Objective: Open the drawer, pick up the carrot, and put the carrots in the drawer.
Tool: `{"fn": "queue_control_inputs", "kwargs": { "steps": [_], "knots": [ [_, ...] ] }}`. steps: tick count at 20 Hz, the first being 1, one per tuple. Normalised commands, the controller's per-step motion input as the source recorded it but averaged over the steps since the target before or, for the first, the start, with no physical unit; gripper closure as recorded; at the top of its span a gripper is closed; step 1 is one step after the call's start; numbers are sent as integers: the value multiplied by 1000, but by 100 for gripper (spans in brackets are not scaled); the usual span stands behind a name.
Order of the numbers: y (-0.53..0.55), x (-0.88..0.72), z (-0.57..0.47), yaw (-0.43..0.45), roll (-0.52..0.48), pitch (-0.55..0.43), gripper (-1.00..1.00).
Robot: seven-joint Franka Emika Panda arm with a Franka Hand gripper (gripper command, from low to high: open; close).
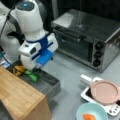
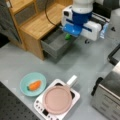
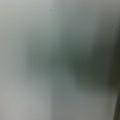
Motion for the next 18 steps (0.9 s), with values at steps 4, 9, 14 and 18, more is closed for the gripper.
{"fn": "queue_control_inputs", "kwargs": {
  "steps": [4, 9, 14, 18],
  "knots": [
    [268, 11, -28, -180, 78, -15, -100],
    [274, 19, -39, -191, 78, -20, -100],
    [210, 27, -45, -156, 70, -27, -100],
    [116, 36, -46, -124, 46, -43, -100]
  ]
}}
